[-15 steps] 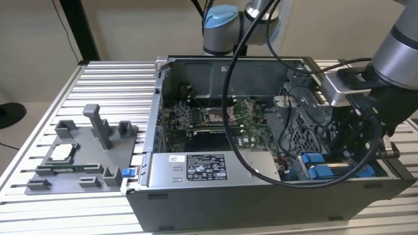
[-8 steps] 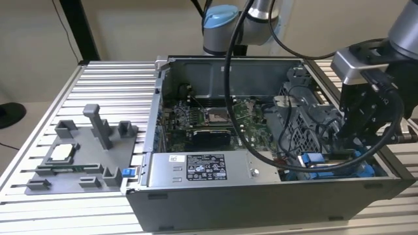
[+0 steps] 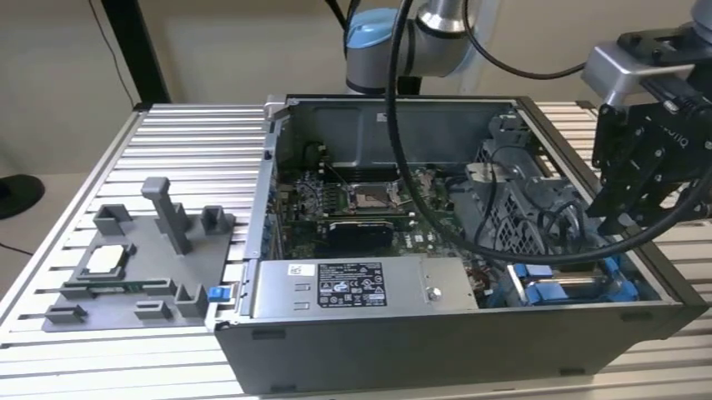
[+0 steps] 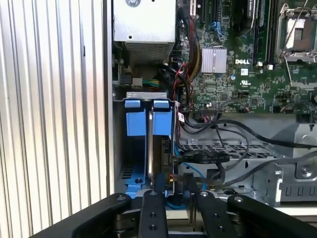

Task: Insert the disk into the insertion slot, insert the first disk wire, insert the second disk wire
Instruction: 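Insert the second disk wire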

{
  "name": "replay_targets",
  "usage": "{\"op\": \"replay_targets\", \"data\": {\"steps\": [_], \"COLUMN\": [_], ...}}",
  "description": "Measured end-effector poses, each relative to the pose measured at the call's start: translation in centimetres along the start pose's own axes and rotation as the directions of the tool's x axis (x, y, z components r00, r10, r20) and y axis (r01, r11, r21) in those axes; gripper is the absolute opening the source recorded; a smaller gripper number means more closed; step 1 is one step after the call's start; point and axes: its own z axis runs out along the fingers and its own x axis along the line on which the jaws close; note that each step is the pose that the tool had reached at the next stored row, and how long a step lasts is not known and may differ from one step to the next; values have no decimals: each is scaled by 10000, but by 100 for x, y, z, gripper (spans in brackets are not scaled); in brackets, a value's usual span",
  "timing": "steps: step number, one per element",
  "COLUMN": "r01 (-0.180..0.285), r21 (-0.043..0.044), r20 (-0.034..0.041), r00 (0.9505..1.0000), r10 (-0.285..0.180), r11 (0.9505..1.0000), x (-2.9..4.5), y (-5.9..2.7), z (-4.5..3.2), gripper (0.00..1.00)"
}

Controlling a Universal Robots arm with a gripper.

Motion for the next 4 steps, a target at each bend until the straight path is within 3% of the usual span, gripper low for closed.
{"op": "replay_targets", "data": {"steps": [4], "r01": [0], "r21": [0], "r20": [-3], "r00": [10000], "r10": [0], "r11": [10000], "x": [0], "y": [0], "z": [-2], "gripper": [100]}}
